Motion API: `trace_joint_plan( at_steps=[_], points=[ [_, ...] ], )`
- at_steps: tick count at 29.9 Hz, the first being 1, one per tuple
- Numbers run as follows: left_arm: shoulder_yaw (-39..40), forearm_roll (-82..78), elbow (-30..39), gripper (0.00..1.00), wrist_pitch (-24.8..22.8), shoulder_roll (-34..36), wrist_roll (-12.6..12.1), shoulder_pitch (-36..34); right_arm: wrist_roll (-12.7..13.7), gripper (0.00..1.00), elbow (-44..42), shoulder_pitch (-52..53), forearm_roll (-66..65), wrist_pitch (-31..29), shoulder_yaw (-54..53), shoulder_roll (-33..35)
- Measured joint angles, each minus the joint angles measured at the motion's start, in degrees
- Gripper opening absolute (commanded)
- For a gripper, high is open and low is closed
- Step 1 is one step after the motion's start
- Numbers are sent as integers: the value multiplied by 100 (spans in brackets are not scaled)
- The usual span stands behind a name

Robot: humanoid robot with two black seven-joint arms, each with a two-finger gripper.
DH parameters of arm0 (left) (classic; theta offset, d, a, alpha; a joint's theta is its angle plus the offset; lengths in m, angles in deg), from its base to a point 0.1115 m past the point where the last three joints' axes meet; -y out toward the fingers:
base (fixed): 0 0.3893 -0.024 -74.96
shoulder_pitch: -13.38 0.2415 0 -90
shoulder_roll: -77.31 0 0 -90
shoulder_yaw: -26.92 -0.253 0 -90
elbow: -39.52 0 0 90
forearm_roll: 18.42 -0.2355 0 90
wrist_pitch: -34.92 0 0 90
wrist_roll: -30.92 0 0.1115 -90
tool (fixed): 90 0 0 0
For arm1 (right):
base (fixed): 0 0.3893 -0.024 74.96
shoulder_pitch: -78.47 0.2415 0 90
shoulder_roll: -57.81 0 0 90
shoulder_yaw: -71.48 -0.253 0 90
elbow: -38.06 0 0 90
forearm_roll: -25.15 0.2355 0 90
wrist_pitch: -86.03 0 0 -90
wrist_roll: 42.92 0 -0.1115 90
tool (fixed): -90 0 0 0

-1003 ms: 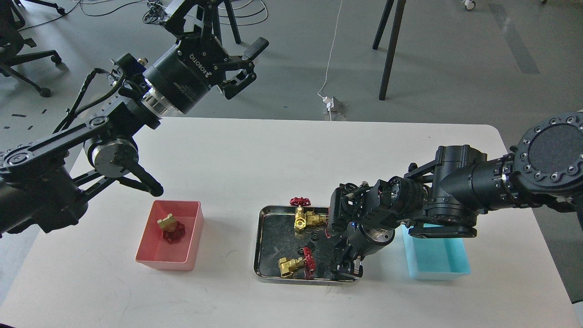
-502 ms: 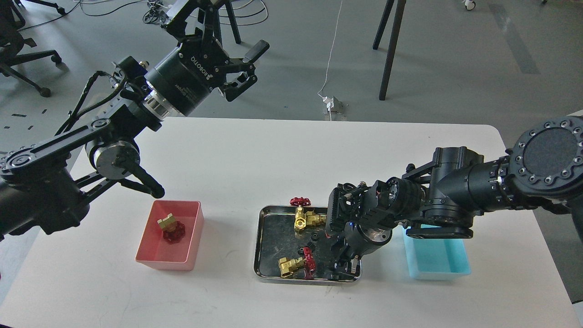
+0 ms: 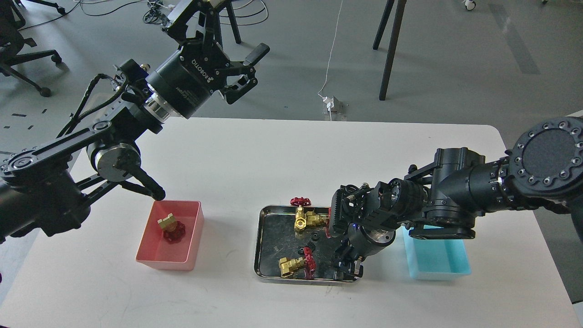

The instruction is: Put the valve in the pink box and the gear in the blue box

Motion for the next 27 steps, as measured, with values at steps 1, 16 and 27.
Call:
trace_joint_plan(
  at_steps=[1, 16, 27],
  points=[
    [0, 0, 0, 99, 0, -4, 0, 11, 1, 28, 0, 2, 1, 2, -2, 0],
    [63, 1, 7, 99, -3, -79, 0, 53, -16, 7, -4, 39, 46, 130, -55, 0],
    [121, -22, 0, 99, -6, -219, 0, 57, -42, 6, 262, 649, 97, 284, -488, 1054]
  ],
)
